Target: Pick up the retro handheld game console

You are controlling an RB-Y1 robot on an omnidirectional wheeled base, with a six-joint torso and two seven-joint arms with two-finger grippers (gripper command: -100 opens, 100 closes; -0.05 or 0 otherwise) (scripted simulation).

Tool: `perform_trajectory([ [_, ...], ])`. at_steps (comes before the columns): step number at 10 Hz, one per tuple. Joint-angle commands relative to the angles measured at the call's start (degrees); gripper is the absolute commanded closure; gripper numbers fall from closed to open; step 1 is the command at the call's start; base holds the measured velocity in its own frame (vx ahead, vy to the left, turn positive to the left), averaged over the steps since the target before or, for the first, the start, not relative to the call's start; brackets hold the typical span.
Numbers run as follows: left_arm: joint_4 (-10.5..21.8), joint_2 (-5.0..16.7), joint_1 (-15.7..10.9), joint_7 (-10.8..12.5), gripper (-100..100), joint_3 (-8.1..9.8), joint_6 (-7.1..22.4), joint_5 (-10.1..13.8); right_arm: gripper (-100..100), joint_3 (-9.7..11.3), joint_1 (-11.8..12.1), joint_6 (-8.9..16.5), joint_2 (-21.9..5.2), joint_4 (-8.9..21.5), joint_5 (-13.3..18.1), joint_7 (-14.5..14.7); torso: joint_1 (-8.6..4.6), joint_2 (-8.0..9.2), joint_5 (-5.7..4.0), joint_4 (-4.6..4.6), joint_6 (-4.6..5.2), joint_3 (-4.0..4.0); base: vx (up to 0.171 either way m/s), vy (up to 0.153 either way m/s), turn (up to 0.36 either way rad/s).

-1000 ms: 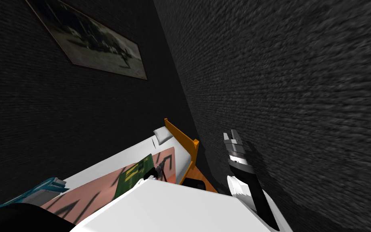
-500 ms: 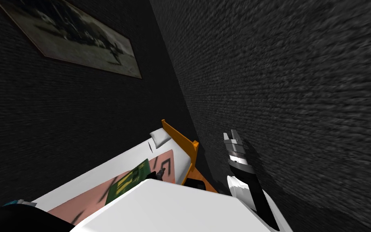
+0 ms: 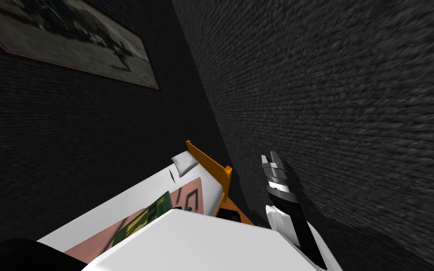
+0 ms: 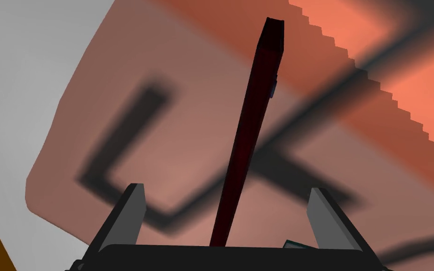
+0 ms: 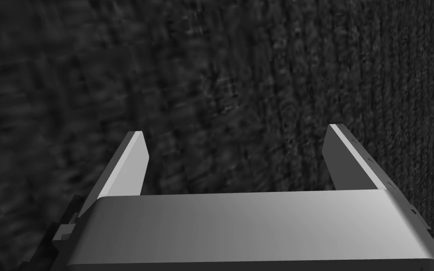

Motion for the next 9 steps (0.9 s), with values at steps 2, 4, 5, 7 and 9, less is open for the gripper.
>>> perform_trajectory([
  [2, 1.6, -0.6, -0.2, -0.8, -100, -0.46, 2.7, -0.9, 0, 0.0, 0.0, 0.0, 0.0, 0.0, 0.0, 0.0, 0.01, -0.04, 0.00, 0.00, 0.01, -0.02, 0.061, 0.030, -0.079],
  [4, 3.6, -0.8, -0.6, -1.9, -100, -1.12, 5.3, -1.1, 0, 0.0, 0.0, 0.0, 0.0, 0.0, 0.0, 0.0, -0.06, 0.02, -0.01, 0.00, 0.00, 0.01, 0.051, 0.015, -0.078],
  [5, 4.4, -0.9, -0.7, -2.4, -100, -1.40, 6.3, -1.3, 0, 0.0, 0.0, 0.0, 0.0, 0.0, 0.0, 0.0, -0.06, -0.02, -0.01, 0.00, 0.00, -0.01, 0.073, 0.013, -0.070],
  [7, 5.7, -1.1, -1.0, -3.2, -100, -1.94, 8.2, -1.5, 0, 0.0, 0.0, 0.0, 0.0, 0.0, 0.0, 0.0, -0.07, -0.05, -0.02, -0.01, 0.00, -0.03, 0.045, 0.008, -0.060],
  [9, 4.6, -0.8, -0.5, -3.1, 0, -1.79, 8.0, -1.2, 0, 0.0, 0.0, 0.0, 0.0, 0.0, 0.0, 0.0, -0.07, -0.15, -0.03, 0.04, -0.01, 0.11, 0.003, -0.001, -0.002],
])
